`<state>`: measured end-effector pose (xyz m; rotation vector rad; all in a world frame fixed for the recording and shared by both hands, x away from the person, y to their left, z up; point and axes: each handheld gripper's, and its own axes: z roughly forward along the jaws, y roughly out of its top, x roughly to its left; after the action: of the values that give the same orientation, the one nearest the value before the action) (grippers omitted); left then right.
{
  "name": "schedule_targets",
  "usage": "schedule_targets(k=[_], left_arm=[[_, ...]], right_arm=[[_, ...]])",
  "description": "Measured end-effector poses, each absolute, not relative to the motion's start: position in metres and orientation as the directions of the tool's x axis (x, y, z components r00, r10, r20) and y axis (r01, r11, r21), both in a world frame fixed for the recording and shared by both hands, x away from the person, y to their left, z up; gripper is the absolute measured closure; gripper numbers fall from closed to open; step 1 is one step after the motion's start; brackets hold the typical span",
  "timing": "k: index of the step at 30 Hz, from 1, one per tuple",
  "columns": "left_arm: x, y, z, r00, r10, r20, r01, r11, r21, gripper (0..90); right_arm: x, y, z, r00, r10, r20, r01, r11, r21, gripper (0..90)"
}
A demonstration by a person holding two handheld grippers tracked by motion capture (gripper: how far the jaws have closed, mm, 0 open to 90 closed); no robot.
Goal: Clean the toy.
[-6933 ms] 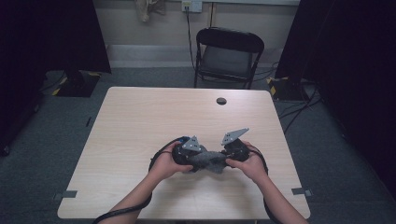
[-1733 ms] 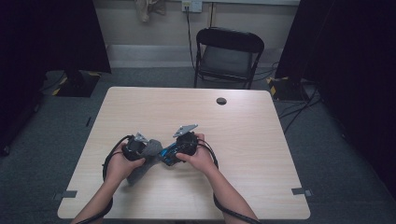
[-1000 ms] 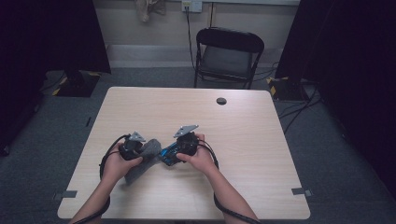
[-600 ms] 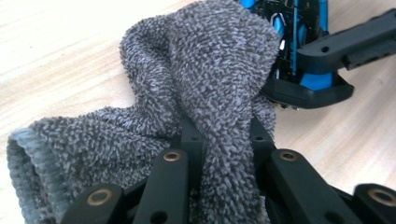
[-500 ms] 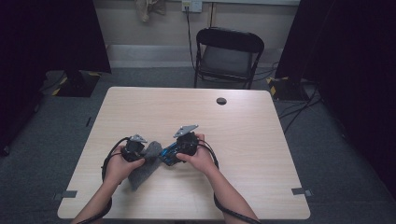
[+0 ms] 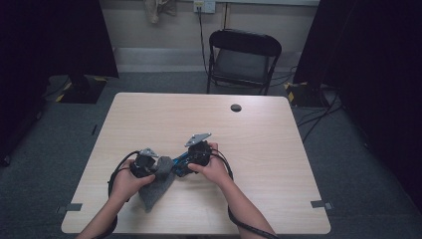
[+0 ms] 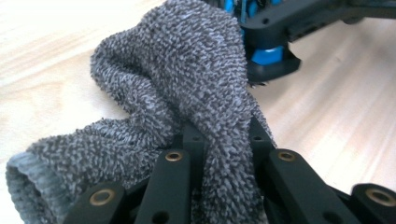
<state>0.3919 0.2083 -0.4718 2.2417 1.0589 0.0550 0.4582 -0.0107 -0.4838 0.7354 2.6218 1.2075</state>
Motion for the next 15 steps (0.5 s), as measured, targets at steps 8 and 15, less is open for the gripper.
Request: schedule_targets(k=[8,15], left_arm=[[0.381,0.196,-0.47,0.713,0.653,-0.256,0.662,-0.504,0.555,77.1],[0.377,0.185,-0.47,0.736,0.628,-0.253,0.642,-0.529,0.554,77.1]], right_arm=[[0.458,-0.011,-0.484,-0.865,0.498,0.056,0.365,0.55,0.751,6.3],[0.458,-0.011,-0.484,-0.865,0.498,0.056,0.365,0.55,0.751,6.3]])
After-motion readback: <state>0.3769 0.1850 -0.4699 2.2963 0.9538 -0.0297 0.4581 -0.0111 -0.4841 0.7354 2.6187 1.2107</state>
